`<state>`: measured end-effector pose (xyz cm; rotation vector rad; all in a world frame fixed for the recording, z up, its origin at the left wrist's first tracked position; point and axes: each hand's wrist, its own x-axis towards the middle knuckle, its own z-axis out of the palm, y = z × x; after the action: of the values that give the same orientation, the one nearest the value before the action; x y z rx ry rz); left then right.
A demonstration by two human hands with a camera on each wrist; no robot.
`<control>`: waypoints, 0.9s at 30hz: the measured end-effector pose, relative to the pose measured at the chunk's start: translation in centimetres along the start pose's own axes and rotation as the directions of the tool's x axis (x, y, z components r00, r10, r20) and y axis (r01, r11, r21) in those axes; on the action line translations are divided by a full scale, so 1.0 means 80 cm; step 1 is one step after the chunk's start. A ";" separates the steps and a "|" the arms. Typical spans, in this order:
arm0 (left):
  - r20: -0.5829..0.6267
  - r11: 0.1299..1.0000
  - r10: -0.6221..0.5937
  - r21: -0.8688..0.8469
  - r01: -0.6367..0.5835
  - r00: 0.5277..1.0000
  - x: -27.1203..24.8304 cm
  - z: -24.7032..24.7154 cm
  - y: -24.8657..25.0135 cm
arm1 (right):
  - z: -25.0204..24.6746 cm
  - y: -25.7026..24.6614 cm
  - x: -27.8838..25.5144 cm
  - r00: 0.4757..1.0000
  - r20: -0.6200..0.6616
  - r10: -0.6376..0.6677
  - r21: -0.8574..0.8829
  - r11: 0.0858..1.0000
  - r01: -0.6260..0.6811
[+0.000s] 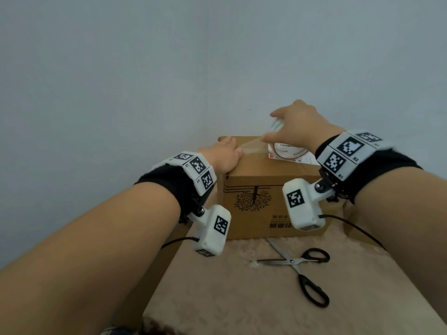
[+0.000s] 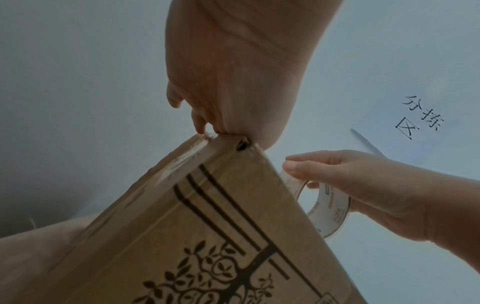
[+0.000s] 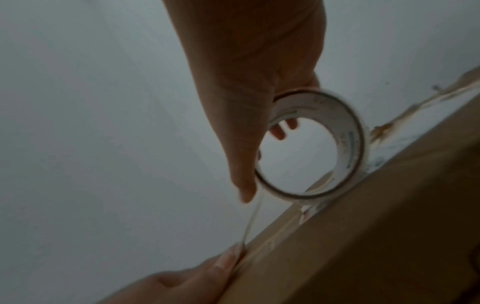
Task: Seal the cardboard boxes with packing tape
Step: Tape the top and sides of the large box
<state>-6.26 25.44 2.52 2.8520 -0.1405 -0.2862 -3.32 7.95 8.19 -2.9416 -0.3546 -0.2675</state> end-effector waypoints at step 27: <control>0.049 0.922 0.071 0.378 -0.085 0.996 0.005 -0.015 0.008 | 0.028 0.048 -0.022 0.968 0.020 0.252 0.115 0.961 -0.253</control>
<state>-5.65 25.08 3.73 3.2155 -0.3520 -0.3216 -3.72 4.32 5.14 -2.8320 0.0070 -0.1968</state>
